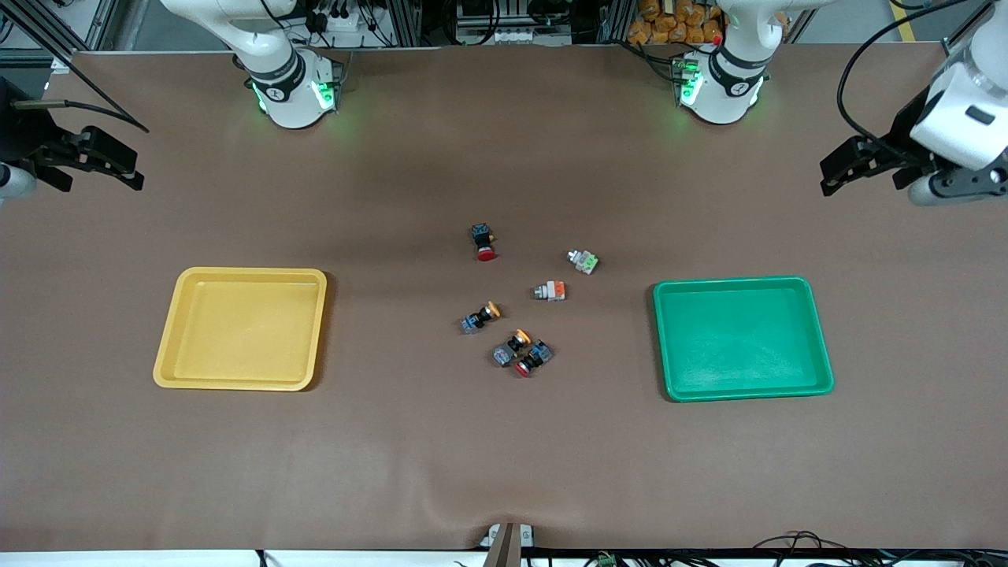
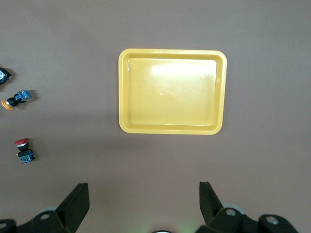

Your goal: Place green and yellow buttons in trays

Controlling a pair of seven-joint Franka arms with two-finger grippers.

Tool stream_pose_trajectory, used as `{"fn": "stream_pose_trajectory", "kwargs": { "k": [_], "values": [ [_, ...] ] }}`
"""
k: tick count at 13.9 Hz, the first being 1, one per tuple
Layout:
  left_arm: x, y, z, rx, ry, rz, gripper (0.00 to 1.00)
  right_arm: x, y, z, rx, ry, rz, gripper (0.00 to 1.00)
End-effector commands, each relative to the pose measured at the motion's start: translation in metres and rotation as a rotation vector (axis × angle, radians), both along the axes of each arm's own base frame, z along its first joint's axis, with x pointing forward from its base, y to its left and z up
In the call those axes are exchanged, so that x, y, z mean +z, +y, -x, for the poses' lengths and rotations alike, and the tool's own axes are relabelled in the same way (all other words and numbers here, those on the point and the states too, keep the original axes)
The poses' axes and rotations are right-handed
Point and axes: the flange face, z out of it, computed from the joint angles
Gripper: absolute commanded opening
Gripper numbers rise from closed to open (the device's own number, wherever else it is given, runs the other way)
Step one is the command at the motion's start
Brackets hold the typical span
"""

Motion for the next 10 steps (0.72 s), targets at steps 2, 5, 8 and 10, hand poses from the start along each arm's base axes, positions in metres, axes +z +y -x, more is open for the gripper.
{"fn": "stream_pose_trajectory", "kwargs": {
  "k": [2,5,8,10],
  "values": [
    [-0.0121,-0.0002,-0.0126,-0.022,0.038,0.016,1.00,-0.0011,-0.0156,0.0015,-0.021,-0.001,0.002,1.00],
    [-0.0122,-0.0027,-0.0127,-0.013,0.038,0.016,1.00,-0.0011,-0.0188,0.0015,-0.027,-0.001,0.002,1.00],
    [-0.0179,-0.0025,-0.0152,-0.011,0.049,0.016,1.00,-0.0019,-0.0188,0.0010,-0.027,0.000,0.002,1.00],
    [-0.0200,-0.0034,-0.0149,-0.011,0.054,0.017,1.00,-0.0019,-0.0172,0.0010,-0.024,0.000,0.002,1.00]
  ]
}}
